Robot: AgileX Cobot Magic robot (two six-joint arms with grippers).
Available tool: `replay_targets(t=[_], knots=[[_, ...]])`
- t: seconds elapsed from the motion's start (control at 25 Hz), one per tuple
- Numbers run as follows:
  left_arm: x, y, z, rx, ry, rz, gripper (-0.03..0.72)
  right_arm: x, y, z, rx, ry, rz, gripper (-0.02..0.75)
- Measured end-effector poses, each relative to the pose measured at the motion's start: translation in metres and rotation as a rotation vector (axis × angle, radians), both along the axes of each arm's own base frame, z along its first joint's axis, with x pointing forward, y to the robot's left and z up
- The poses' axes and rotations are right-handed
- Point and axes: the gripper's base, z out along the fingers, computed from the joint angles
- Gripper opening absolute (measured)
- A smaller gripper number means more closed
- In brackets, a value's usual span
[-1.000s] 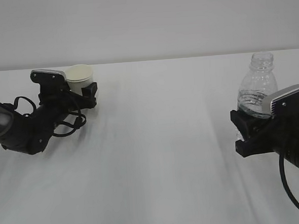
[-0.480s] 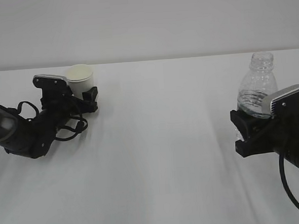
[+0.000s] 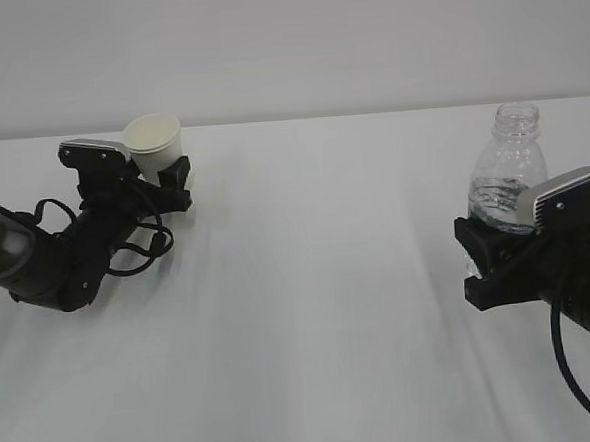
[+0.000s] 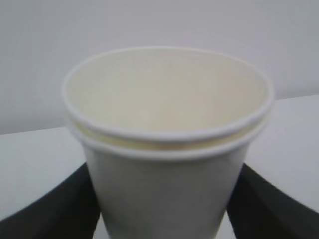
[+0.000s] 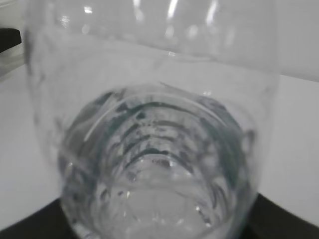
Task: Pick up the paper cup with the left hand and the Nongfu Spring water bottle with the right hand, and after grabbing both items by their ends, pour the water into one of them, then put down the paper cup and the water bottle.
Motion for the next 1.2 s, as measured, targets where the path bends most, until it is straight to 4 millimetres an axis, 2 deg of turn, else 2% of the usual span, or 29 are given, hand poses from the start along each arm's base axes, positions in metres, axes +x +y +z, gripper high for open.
replay_targets(t=[0.28,0.48,0.68,0.88,1.04,1.2], knots=[[0.0,0.0,0.0,0.0,0.0,0.0,0.474,0.0,0.0,0.0,0.0,0.0,0.0,0.385],[-0.001,0.0,-0.001,0.001,0.005,0.0,0.465,0.0,0.0,0.0,0.0,0.0,0.0,0.385],[-0.02,0.004,-0.009,0.015,0.075,0.001,0.465,0.0,-0.001,0.0,0.001,0.0,-0.008,0.385],[-0.044,0.009,0.001,0.024,0.124,0.003,0.463,0.001,-0.002,0.0,0.004,0.001,-0.02,0.385],[-0.058,0.01,0.02,0.028,0.115,-0.015,0.463,0.001,-0.002,0.0,0.004,0.001,-0.02,0.385],[-0.075,0.005,0.036,0.061,0.107,-0.103,0.463,0.001,-0.002,0.0,0.004,0.001,-0.022,0.385]])
